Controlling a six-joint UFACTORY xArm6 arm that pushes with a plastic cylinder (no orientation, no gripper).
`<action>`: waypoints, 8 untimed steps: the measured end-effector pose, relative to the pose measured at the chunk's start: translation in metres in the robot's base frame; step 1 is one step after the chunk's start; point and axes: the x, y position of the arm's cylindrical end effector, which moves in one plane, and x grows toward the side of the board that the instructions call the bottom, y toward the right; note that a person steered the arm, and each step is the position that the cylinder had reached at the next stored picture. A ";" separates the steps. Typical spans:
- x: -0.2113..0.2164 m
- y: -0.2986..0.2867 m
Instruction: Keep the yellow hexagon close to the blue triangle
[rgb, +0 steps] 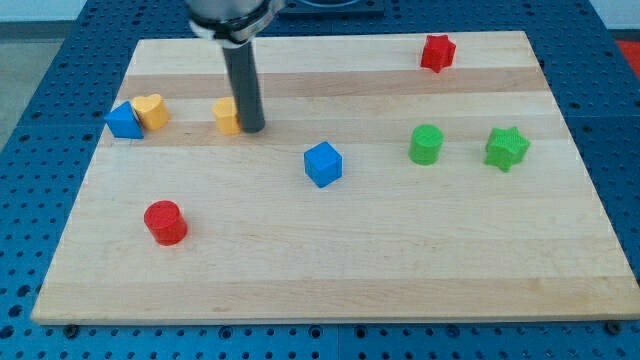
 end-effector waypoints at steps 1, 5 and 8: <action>-0.012 0.012; -0.032 -0.039; -0.023 -0.019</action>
